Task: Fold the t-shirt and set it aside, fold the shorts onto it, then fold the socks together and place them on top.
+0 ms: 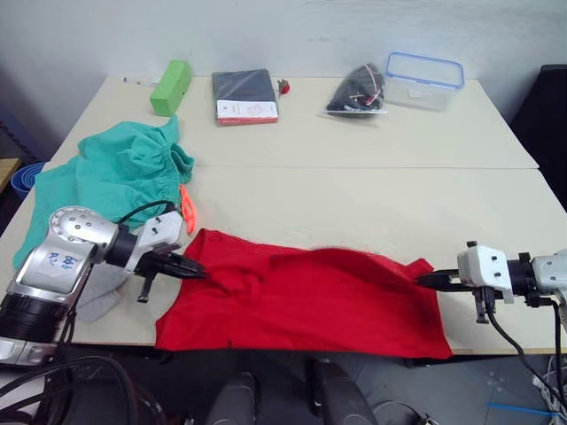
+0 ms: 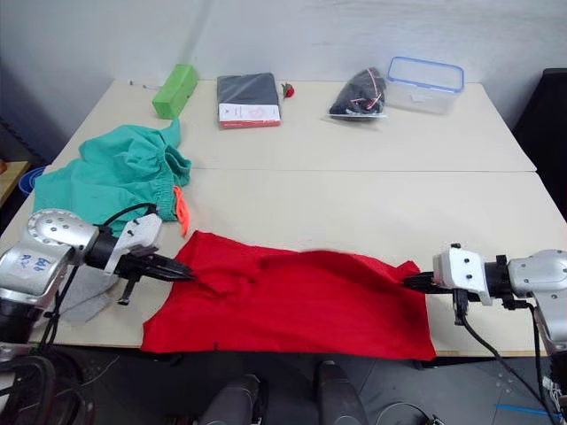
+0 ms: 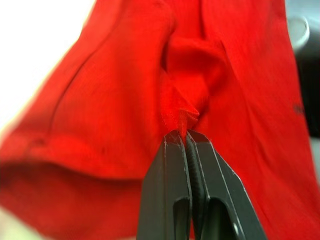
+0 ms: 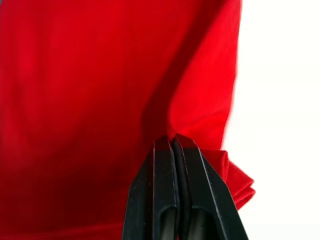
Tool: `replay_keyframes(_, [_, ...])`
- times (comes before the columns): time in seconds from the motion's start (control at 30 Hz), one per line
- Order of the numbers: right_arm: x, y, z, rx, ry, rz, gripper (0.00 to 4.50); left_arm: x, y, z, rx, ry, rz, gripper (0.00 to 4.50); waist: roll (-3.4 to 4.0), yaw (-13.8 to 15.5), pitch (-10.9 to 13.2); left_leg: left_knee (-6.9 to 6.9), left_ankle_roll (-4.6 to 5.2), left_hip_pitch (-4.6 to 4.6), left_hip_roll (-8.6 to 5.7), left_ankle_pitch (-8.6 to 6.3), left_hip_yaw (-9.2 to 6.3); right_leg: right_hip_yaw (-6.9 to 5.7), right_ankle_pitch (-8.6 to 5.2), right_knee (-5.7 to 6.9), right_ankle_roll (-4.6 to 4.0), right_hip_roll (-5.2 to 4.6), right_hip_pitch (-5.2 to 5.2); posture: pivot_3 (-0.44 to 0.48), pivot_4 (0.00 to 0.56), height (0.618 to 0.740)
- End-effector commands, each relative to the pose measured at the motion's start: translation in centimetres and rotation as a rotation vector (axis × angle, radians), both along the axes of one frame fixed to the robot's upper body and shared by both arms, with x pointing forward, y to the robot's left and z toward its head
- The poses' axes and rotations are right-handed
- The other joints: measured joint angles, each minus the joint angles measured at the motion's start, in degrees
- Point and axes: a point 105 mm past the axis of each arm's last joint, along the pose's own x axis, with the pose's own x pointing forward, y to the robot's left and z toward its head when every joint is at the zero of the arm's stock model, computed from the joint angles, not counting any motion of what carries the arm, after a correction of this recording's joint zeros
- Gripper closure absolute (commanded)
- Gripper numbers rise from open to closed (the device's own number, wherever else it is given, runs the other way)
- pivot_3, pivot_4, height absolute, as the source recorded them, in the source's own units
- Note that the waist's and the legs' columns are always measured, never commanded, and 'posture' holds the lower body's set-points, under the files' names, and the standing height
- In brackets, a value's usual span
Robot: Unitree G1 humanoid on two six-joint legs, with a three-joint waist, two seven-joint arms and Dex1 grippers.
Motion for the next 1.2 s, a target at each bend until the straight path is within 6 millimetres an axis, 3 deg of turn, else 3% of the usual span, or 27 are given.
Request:
replay_keyframes(0.03, [-0.6,-0.4,-0.5,-0.084,-0.05,0.068,4.5,-0.4,0.8,1.3,0.008,-0.038,0.009,4.44,0.0,0.0,0.0,0.0,0.0,0.0,0.0,0.0,0.0,0.0,0.0,0.0,0.0,0.0,0.0,0.0,0.15,0.74])
replay_keyframes(0.13, [-0.5,-0.8,-1.2,-0.101,-0.062,0.062,4.5,-0.4,1.0,1.8,-0.043,-0.01,0.058,4.44,0.0,0.0,0.0,0.0,0.0,0.0,0.0,0.0,0.0,-0.01,-0.01,0.0,-0.01,0.0,0.0,0.0,0.15,0.74])
replay_keyframes(0.23, [0.1,-1.0,-1.5,-0.104,-0.085,0.034,4.5,-0.2,-0.2,3.7,-0.217,0.074,0.12,4.44,0.0,0.0,0.0,0.01,0.01,0.0,0.0,0.0,0.0,-0.01,-0.01,0.02,-0.01,0.0,0.0,0.0,0.15,0.74])
replay_keyframes(0.4, [0.6,-1.0,-1.4,-0.088,-0.09,0.007,4.5,0.9,-1.6,5.7,-0.363,0.117,0.187,4.44,0.0,0.0,0.0,0.04,0.01,0.01,-0.01,0.0,0.0,-0.03,-0.01,0.08,-0.01,0.02,0.0,0.0,0.15,0.74])
replay_keyframes(0.6, [0.7,-1.0,-1.4,-0.086,-0.08,0.0,4.5,-0.1,-1.8,5.7,-0.381,0.21,0.191,4.44,0.0,-0.4,0.0,0.01,0.0,0.02,0.01,0.01,0.0,0.01,-0.01,0.11,-0.02,0.06,-0.03,0.0,0.15,0.74])
replay_keyframes(0.8, [0.8,-0.8,-1.4,-0.074,-0.075,-0.005,4.5,2.5,-2.0,8.3,-0.583,0.217,0.348,4.44,0.0,0.1,0.0,0.13,-0.03,0.02,-0.02,0.02,-0.04,-0.05,-0.01,0.14,-0.03,0.04,0.01,0.0,0.15,0.74])
replay_keyframes(0.97, [0.6,-0.7,-1.4,-0.081,-0.072,0.003,4.5,-1.4,-2.5,6.0,-0.436,0.285,0.21,4.44,0.0,-0.8,0.0,0.03,-0.04,0.0,-0.01,0.0,0.01,0.05,-0.02,0.09,-0.01,0.02,-0.05,0.0,0.15,0.74])
replay_keyframes(1.2, [0.5,-0.8,-1.5,-0.088,-0.068,0.013,4.5,-3.1,-0.1,1.0,-0.119,0.188,0.134,4.44,0.0,-0.5,0.0,-0.4,-0.21,0.35,0.0,0.11,0.0,0.07,-0.12,0.09,-0.19,0.02,0.09,0.0,0.15,0.74])
